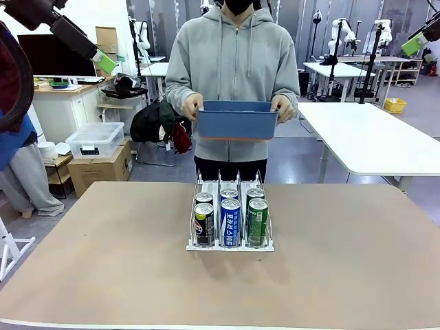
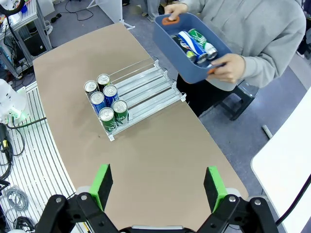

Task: Fill the beverage cans into the dispenser.
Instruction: Pick up the Sprite handed by the human.

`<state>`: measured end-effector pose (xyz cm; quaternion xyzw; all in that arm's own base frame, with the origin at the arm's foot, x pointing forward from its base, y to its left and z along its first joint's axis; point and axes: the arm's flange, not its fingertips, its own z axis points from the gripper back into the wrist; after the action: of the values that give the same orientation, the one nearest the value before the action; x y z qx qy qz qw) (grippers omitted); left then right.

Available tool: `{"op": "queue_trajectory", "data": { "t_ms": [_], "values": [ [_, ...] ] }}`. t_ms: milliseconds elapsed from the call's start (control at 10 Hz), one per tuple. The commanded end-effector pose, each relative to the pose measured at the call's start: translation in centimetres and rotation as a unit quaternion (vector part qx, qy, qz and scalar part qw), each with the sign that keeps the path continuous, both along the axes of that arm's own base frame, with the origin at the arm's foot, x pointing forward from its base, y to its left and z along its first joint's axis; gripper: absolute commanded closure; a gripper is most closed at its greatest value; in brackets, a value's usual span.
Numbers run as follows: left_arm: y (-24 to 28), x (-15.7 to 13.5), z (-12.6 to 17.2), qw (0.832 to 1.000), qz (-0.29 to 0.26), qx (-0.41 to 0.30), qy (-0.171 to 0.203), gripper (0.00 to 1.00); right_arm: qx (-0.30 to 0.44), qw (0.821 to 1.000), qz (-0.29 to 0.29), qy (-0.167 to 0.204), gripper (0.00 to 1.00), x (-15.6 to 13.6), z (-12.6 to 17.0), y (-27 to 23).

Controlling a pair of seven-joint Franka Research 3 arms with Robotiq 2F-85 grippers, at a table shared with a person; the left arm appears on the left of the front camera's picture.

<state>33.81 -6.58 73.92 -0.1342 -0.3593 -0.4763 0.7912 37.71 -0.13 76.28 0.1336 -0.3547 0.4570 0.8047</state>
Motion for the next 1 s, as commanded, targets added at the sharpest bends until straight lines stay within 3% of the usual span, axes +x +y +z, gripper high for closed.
{"op": "queue_trajectory", "data": {
  "t_ms": [0,900],
  "values": [
    [0.06,-0.06,-0.17,1.0,-0.002,-0.001,0.004,0.0,0.0,1.0,-0.001,0.001,0.0,0.0,-0.11,-0.05],
    [0.06,-0.06,-0.17,1.0,-0.002,-0.001,0.004,0.0,0.0,1.0,-0.001,0.001,0.0,0.0,-0.11,-0.05]
  ]
}}
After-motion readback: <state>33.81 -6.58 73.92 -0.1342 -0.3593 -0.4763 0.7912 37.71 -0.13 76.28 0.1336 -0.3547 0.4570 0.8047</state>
